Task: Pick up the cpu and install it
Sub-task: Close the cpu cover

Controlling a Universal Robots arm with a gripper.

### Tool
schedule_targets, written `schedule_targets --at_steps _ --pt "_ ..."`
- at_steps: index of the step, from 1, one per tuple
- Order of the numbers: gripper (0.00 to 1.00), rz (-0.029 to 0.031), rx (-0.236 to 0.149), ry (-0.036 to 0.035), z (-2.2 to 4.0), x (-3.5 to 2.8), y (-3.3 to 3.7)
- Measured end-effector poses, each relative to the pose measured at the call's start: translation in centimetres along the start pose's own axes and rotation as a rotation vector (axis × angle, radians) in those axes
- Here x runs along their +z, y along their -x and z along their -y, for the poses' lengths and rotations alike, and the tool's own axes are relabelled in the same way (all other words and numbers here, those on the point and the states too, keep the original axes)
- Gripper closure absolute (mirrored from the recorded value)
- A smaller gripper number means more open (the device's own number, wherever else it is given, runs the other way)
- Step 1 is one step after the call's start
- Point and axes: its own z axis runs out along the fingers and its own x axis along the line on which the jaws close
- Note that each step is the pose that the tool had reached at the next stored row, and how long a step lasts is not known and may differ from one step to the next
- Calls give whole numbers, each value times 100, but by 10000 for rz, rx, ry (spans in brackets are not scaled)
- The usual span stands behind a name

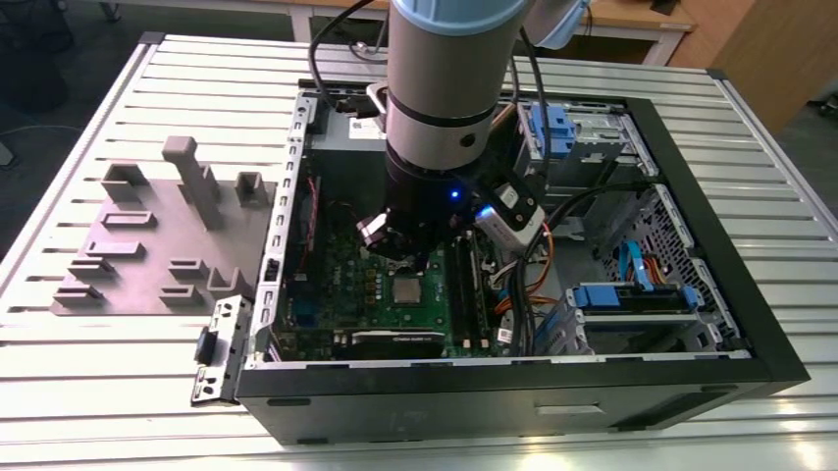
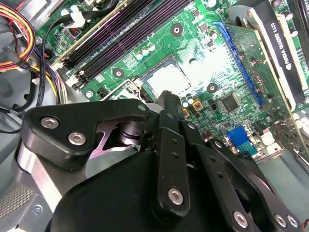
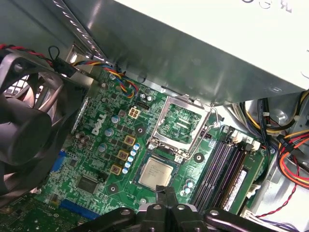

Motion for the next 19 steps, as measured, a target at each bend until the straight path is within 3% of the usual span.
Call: schedule_targets --at_steps 7,19 --pt "89 -1 -113 0 0 0 0" --pt "89 -21 -2147 16 0 9 0"
